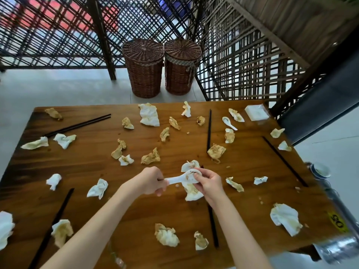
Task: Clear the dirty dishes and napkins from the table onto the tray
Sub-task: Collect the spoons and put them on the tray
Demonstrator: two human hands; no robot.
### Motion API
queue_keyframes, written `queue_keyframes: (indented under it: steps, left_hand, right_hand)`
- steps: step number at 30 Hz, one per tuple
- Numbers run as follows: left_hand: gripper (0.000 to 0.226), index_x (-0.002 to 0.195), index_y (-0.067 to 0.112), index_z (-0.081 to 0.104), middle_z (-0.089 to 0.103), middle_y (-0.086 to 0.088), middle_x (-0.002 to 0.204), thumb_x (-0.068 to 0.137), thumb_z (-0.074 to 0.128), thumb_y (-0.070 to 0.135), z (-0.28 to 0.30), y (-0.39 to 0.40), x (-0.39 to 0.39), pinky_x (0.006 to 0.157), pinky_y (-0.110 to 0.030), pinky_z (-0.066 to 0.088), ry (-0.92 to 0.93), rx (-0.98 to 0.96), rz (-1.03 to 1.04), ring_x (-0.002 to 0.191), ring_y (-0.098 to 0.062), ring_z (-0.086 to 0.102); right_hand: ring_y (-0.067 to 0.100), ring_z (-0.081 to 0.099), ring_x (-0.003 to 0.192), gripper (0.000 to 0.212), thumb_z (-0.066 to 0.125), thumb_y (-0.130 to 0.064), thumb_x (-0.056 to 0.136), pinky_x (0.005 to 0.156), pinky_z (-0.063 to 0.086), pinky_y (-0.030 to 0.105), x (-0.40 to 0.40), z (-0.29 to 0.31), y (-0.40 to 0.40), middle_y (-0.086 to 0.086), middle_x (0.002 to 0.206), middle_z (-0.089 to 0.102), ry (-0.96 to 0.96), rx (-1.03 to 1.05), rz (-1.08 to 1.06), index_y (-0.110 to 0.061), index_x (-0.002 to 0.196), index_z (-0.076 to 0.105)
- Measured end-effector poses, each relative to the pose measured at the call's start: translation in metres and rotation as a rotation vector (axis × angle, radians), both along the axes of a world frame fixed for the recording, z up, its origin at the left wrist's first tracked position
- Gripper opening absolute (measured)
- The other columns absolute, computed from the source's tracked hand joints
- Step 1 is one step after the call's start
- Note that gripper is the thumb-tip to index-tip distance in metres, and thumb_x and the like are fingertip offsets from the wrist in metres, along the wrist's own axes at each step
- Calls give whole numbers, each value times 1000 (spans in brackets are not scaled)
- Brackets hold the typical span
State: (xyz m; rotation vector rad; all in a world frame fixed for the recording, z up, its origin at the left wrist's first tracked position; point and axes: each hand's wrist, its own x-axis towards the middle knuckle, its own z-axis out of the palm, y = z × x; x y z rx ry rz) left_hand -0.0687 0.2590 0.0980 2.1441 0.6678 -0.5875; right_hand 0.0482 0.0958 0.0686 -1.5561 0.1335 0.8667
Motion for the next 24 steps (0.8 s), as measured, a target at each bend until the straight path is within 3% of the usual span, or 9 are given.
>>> queue_keyframes:
  steps: [8, 13, 18, 24]
  left_hand:
    - [33, 64, 22, 65, 66, 8, 59, 92, 54, 36, -8, -38, 62, 53, -17, 42, -62, 22, 51, 52, -2, 58]
    - [45, 51, 21, 60, 65, 6, 57, 92, 55, 36, -21, -81, 122, 43, -14, 39, -87, 80, 146, 40, 0, 52]
    - [45, 50, 23, 58, 60, 9, 49, 89, 56, 43, -35, -123, 183, 48, -13, 37, -83, 106, 281, 41, -2, 52]
    - [42, 64, 23, 69, 62, 9, 58, 83, 56, 57, -51, -157, 264, 45, -16, 33, -94, 95, 527, 61, -7, 57]
  right_hand:
    - [16, 68, 88, 14, 63, -2, 86, 74, 58, 29, 61, -4, -36, 6, 95, 70, -8, -39, -51, -14, 94, 66]
    - [13, 69, 84, 14, 65, -5, 85, 63, 57, 23, 129, -11, -67, 4, 92, 70, -26, -118, -55, -19, 90, 66]
    - [11, 67, 80, 18, 67, -7, 84, 54, 53, 17, 197, -17, -96, -2, 87, 68, -101, -178, -38, -25, 82, 64]
    - [14, 63, 84, 16, 65, -9, 86, 59, 53, 20, 283, -35, -134, -1, 93, 65, -145, -262, -53, -17, 99, 67]
